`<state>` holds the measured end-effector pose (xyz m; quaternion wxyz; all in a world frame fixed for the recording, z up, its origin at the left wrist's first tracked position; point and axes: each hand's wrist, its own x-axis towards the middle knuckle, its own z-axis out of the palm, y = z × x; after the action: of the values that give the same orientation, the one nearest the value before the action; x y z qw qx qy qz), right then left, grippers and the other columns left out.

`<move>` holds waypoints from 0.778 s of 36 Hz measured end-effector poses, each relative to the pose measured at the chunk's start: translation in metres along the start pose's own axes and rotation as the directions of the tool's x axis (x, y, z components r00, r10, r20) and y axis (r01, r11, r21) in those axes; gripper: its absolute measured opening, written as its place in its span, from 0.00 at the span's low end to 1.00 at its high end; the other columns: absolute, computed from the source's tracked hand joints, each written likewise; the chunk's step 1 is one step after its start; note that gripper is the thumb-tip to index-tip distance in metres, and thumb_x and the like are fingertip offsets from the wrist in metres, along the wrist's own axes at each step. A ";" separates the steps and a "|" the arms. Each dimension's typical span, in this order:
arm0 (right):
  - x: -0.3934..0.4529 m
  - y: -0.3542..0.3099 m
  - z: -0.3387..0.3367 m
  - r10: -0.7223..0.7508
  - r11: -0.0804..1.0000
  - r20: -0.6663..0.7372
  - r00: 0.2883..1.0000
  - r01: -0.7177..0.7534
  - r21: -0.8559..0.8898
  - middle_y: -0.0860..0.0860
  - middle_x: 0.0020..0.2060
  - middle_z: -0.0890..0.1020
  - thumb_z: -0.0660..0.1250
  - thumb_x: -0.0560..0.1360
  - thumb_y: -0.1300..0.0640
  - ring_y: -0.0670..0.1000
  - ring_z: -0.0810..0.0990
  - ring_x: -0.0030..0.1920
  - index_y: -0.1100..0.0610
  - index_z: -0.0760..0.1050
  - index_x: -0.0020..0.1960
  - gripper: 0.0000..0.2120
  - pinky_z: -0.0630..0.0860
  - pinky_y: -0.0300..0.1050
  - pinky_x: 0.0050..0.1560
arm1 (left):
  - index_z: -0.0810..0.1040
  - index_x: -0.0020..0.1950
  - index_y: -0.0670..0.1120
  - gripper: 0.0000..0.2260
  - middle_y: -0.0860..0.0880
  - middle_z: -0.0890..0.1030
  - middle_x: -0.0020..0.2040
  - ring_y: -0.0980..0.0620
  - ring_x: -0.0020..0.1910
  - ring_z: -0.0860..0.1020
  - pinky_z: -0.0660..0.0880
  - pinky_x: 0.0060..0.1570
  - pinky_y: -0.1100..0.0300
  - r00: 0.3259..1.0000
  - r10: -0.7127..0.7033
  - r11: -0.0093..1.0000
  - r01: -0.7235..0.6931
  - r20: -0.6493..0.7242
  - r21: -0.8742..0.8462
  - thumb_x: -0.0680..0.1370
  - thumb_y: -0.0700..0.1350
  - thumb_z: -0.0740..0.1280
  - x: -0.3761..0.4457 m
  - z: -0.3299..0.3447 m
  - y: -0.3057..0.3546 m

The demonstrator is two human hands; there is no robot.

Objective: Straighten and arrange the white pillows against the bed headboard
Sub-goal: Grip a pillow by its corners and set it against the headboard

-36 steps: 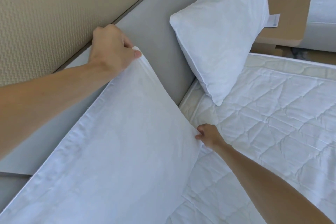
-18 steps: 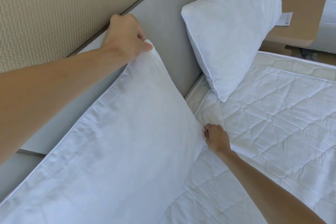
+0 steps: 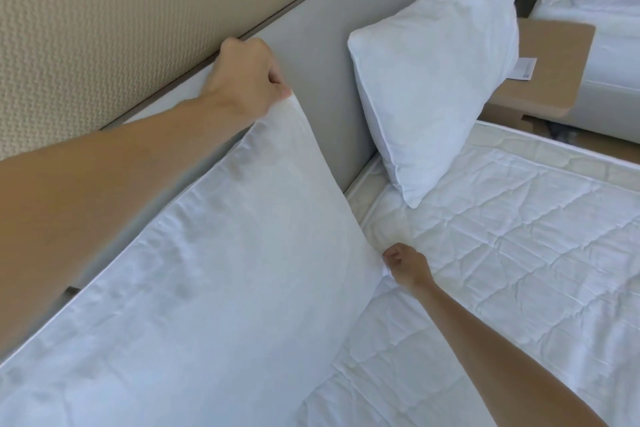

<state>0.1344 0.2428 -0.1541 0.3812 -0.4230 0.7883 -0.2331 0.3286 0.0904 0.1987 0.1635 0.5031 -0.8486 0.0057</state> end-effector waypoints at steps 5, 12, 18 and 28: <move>-0.009 0.006 -0.027 -0.090 0.983 -0.011 0.996 0.090 0.160 0.47 0.46 0.83 0.64 0.79 0.59 0.45 0.80 0.50 0.53 0.78 0.51 0.06 0.71 0.29 0.44 | 0.79 0.35 0.35 0.16 0.37 0.77 0.32 0.43 0.30 0.73 0.75 0.48 0.54 0.999 0.027 0.998 -0.029 -0.034 -0.063 0.77 0.46 0.67 0.006 -0.006 0.006; 0.020 0.010 -0.058 0.069 0.810 -0.102 0.992 0.004 0.586 0.52 0.39 0.86 0.66 0.78 0.61 0.52 0.84 0.40 0.59 0.82 0.48 0.06 0.80 0.52 0.51 | 0.83 0.44 0.40 0.21 0.44 0.82 0.35 0.61 0.26 0.75 0.70 0.26 0.71 0.995 -0.098 0.937 0.080 -0.034 -0.341 0.80 0.57 0.62 0.047 0.016 0.030; 0.058 0.015 -0.059 0.213 0.579 -0.091 0.973 -0.050 0.814 0.60 0.41 0.85 0.60 0.80 0.64 0.56 0.82 0.40 0.65 0.80 0.51 0.10 0.80 0.51 0.48 | 0.81 0.40 0.37 0.25 0.41 0.84 0.37 0.48 0.29 0.80 0.74 0.32 0.60 0.986 -0.138 0.969 0.154 0.095 -0.193 0.80 0.58 0.60 0.083 0.042 0.047; 0.099 0.009 -0.060 0.302 0.037 0.203 0.932 -0.224 0.974 0.58 0.31 0.78 0.65 0.79 0.61 0.50 0.71 0.27 0.64 0.76 0.45 0.07 0.71 0.38 0.23 | 0.75 0.54 0.33 0.23 0.37 0.84 0.40 0.42 0.33 0.79 0.72 0.33 0.57 0.902 -0.281 0.897 0.369 0.329 -0.243 0.80 0.55 0.63 0.140 0.088 0.066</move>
<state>0.0472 0.1672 -0.1645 0.5772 0.1017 0.4993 -0.6382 0.1867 -0.0112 0.1655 0.1124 0.6038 -0.7569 -0.2233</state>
